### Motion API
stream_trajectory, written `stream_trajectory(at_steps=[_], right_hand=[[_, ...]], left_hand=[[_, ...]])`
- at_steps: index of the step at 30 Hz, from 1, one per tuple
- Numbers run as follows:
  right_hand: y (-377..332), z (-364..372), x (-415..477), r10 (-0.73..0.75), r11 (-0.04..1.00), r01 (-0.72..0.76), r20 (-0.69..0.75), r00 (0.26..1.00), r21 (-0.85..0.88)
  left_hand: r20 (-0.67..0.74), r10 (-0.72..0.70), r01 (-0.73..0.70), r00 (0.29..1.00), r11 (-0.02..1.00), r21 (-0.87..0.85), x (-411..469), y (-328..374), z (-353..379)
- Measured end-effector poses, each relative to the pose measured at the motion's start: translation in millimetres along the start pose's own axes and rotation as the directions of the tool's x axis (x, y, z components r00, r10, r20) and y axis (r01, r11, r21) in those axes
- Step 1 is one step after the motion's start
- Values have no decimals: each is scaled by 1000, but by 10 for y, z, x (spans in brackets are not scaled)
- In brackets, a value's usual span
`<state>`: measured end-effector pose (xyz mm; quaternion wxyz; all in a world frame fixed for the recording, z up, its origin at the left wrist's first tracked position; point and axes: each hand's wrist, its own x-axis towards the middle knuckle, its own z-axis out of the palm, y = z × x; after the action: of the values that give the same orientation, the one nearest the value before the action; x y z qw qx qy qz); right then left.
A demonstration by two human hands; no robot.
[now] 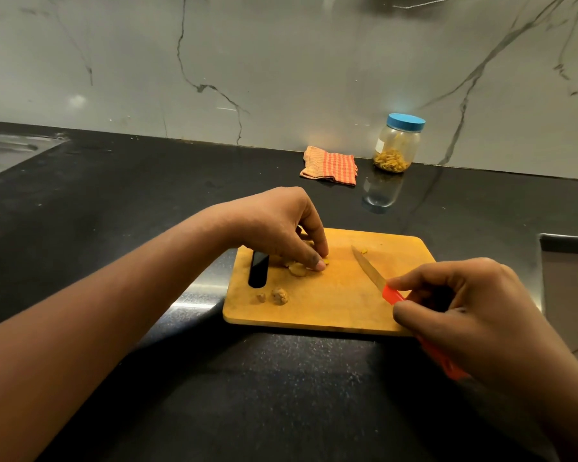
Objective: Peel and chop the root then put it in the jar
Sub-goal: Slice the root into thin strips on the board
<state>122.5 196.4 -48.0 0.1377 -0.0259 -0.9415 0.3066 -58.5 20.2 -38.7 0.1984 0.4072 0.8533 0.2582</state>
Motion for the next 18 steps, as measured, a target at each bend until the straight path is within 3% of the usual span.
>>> stream_trajectory(at_steps=[13, 18], right_hand=[[47, 1, 7, 10, 1000, -9, -21, 1000, 26], [59, -33, 5, 23, 999, -22, -35, 999, 25]], left_hand=[[-82, 9, -2, 997, 996, 86, 12, 73, 86], [-183, 33, -20, 983, 997, 73, 76, 60, 193]])
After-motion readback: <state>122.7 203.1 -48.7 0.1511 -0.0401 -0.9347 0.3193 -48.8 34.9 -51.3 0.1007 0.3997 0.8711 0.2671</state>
